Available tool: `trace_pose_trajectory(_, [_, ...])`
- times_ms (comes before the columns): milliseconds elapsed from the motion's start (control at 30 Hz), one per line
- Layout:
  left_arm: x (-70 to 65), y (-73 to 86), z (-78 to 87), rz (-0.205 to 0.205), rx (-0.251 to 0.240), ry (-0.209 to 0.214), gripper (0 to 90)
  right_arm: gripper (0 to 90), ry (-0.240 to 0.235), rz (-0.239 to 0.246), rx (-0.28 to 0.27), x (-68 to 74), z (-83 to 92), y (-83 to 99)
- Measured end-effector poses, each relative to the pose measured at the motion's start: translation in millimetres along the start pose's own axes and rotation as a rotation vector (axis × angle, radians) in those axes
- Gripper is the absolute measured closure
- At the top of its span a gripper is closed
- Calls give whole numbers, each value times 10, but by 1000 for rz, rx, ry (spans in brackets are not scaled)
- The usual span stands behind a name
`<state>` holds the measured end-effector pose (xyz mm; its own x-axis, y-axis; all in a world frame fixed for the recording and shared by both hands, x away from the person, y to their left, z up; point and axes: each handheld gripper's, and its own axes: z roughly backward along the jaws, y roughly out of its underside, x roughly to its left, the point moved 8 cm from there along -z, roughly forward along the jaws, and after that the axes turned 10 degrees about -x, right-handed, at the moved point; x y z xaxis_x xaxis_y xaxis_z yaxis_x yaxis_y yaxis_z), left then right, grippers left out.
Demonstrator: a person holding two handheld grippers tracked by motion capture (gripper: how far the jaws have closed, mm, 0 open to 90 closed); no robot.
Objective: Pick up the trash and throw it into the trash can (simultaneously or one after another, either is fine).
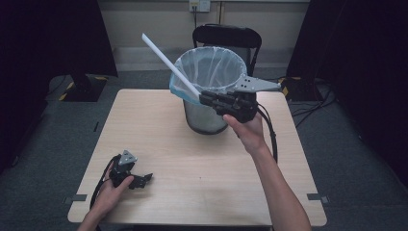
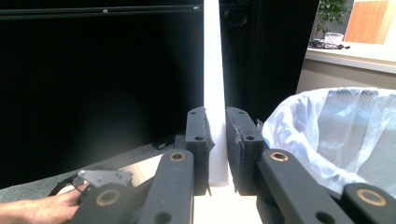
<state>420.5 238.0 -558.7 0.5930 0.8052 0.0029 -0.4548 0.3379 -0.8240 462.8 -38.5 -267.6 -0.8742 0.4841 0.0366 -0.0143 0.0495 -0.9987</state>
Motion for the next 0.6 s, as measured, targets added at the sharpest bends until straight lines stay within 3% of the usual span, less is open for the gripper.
trace_pose_trajectory(300, [0, 0, 0, 0, 0, 0, 6, 800, 20, 8, -32, -149, -66, -222])
trace_pose_trajectory(600, [0, 0, 0, 0, 0, 0, 6, 801, 48, 13, -20, -327, -141, -332])
